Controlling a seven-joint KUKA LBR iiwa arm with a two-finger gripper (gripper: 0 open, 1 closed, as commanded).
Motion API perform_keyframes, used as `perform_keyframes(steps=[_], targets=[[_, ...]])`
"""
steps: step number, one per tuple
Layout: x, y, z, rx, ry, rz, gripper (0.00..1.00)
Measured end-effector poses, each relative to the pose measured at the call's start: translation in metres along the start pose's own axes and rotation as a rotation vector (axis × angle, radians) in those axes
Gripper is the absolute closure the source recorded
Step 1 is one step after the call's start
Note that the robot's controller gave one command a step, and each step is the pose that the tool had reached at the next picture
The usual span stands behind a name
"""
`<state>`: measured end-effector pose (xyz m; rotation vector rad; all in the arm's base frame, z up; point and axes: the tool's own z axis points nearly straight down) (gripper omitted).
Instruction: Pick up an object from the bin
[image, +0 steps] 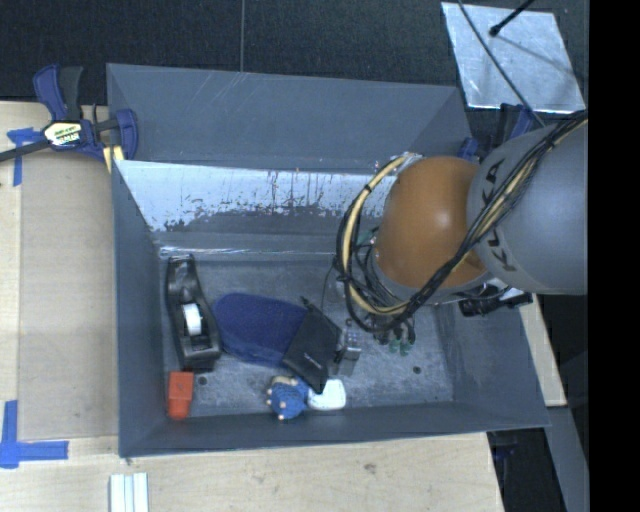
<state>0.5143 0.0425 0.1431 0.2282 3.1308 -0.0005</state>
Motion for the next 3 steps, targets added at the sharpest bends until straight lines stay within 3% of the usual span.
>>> perform_keyframes(steps=[1, 2, 3], targets=[[-0.034, 0.001, 0.076, 0.001, 0.004, 0.092, 0.00], [-0.022, -0.049, 0.064, 0.002, 0.002, -0.115, 0.00], [-0.022, -0.047, 0.065, 0.000, 0.002, -0.118, 1.00]])
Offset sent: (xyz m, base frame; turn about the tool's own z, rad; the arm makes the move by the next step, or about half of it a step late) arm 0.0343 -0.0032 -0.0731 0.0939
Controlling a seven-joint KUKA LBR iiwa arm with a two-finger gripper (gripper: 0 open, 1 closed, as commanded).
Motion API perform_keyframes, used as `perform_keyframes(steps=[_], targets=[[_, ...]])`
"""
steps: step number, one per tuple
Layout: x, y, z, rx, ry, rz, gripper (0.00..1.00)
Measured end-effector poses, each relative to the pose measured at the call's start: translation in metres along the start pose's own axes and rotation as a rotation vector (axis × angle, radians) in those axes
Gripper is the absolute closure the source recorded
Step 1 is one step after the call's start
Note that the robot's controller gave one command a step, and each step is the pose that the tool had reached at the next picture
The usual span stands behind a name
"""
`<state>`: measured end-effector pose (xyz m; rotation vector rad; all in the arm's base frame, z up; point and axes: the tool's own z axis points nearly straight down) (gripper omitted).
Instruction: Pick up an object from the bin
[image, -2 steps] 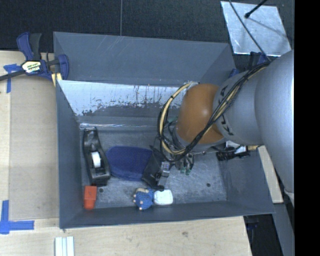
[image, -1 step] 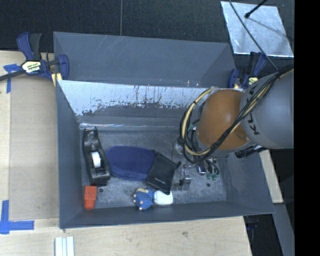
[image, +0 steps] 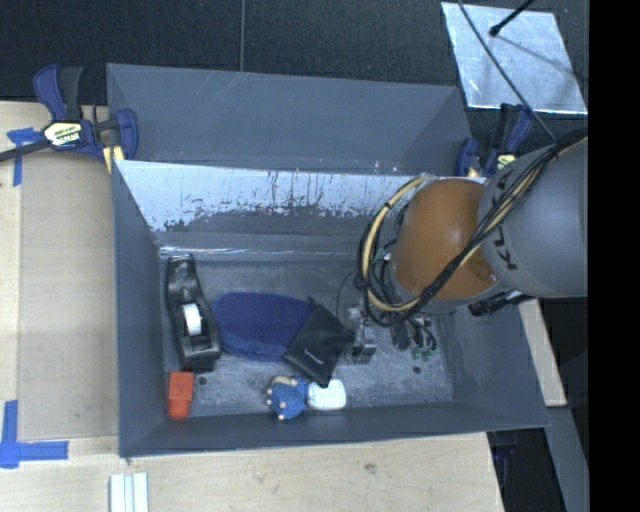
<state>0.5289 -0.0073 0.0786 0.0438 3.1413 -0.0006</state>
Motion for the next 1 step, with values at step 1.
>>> perform_keyframes(steps=[1], targets=[[-0.0024, -0.0258, -0.2002, 0.001, -0.013, -0.029, 1.00]])
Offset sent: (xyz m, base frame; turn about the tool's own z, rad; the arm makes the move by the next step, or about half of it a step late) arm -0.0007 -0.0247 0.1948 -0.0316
